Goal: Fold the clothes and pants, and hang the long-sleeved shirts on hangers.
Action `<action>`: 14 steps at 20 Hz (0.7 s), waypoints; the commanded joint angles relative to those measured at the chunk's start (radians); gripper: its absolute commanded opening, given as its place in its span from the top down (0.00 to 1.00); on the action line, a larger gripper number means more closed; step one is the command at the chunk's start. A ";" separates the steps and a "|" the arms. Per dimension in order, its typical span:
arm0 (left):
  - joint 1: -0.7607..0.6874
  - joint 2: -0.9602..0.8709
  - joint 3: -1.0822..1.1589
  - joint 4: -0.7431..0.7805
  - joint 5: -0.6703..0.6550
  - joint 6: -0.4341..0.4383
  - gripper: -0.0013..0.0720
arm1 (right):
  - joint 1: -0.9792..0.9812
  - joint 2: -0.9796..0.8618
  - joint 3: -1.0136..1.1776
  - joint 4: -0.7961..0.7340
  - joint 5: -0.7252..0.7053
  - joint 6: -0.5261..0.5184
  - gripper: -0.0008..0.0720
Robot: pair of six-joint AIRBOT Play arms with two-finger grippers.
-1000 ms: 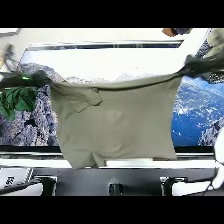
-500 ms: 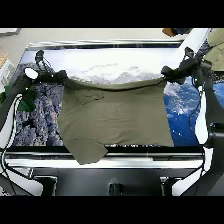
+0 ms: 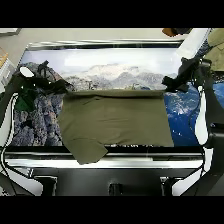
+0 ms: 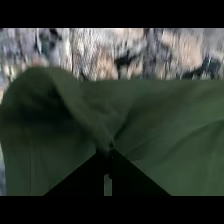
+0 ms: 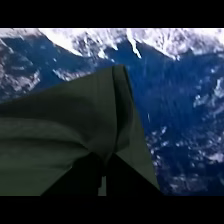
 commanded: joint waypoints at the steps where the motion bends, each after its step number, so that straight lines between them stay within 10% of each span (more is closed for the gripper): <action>1: -0.001 0.003 0.002 0.072 -0.251 -0.051 0.96 | 0.001 0.002 0.000 -0.058 -0.173 0.000 0.95; 14: -0.068 -0.008 -0.118 0.229 -0.353 -0.078 0.96 | 0.002 -0.113 -0.001 -0.065 -0.318 -0.006 0.95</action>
